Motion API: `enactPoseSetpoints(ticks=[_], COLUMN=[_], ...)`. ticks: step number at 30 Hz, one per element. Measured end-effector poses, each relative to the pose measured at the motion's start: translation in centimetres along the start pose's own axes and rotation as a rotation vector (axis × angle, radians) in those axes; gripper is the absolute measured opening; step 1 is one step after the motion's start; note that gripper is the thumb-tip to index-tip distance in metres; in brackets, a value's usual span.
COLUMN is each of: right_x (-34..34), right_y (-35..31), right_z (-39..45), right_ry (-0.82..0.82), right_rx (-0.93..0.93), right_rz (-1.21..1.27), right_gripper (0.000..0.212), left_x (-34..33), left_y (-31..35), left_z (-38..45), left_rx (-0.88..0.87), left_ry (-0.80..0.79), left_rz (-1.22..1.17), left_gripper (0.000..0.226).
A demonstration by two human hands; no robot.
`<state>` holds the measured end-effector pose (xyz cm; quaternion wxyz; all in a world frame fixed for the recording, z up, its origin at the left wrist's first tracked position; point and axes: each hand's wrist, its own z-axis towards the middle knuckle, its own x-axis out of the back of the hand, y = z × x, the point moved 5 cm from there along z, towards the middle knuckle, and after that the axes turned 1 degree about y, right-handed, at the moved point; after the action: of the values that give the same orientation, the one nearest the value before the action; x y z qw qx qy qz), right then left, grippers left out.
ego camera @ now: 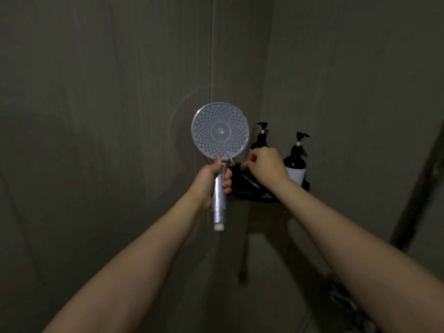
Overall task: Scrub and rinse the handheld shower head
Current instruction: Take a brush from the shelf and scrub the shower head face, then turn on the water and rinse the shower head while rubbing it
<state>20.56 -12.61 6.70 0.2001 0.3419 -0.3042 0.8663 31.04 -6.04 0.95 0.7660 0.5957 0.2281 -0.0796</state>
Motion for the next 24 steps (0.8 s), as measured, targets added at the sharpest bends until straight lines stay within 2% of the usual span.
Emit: enactPoseSetpoints(ticks=[6,11,19,24], right_x=[2.7,4.5,6.1,3.0], right_y=[-1.4,0.6,7.6,15.1], right_z=[-9.6,-18.2,-26.0,-29.8], right_ry=[-0.015,-0.046,-0.245,-0.246], right_rx=[-0.094,-0.246,-0.393,-0.455], right_rz=[0.070,0.084,0.128,0.140], right_gripper=[0.019,0.013,0.018,0.025], left_x=[-2.7,-5.5,-10.1,-10.9], left_y=[-4.0,-9.6,-19.7,-28.2], left_z=[-8.9,-15.1,-18.2,-17.1], left_rx=[0.101,0.219,0.422,0.437], left_ry=[-0.054,-0.066,-0.034,0.053], left_rz=[-0.063,-0.056,-0.032,-0.080], left_gripper=[0.040,0.038,0.021,0.020])
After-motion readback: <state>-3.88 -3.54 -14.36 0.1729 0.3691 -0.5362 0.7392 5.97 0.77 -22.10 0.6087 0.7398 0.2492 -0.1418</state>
